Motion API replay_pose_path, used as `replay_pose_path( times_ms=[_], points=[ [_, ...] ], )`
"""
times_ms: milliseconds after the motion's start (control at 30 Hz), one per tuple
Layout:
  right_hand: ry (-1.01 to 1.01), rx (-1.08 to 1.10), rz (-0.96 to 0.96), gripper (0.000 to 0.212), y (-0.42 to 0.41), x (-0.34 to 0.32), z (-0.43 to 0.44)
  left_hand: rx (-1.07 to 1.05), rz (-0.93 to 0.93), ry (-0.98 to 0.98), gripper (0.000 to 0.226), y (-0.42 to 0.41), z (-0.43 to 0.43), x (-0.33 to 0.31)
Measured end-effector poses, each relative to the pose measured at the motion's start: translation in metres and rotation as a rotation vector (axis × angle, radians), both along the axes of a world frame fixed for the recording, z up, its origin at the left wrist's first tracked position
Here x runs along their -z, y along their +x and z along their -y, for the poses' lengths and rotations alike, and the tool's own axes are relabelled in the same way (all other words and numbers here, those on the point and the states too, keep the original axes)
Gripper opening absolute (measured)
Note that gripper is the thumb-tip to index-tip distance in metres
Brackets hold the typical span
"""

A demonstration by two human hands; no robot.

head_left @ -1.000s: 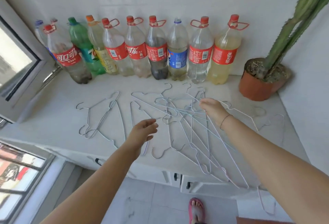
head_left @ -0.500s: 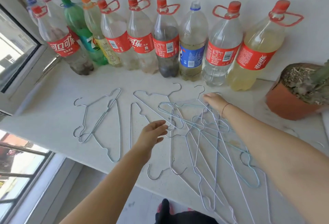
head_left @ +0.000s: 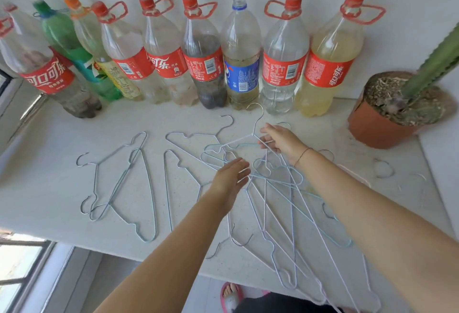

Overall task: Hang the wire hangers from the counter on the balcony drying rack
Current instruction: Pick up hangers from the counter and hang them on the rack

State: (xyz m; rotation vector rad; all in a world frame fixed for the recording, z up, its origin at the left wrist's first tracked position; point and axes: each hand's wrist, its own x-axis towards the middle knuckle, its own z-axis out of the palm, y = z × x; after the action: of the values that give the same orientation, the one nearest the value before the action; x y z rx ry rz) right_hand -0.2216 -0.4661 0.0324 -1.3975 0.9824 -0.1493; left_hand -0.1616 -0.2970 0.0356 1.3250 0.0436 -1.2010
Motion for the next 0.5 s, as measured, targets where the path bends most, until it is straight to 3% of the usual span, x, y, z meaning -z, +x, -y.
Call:
replay_pose_path(
  times_ms=[133,267,333,500],
  points=[
    [0.057,0.003,0.128,0.033,-0.027,-0.013,-0.042,0.001,-0.077,-0.048,0.049,-0.011,0.015,0.003],
    [0.137,0.04,0.228,0.029,-0.054,-0.024,-0.075,0.021,-0.058,-0.123,0.022,-0.013,0.017,-0.001],
    [0.138,0.059,0.236,0.031,-0.071,-0.022,-0.084,-0.002,-0.055,-0.127,0.023,-0.013,0.016,-0.003],
    [0.024,0.381,0.142,0.03,-0.141,-0.011,-0.066,0.032,-0.064,-0.129,0.021,-0.018,0.014,-0.01]
  ],
)
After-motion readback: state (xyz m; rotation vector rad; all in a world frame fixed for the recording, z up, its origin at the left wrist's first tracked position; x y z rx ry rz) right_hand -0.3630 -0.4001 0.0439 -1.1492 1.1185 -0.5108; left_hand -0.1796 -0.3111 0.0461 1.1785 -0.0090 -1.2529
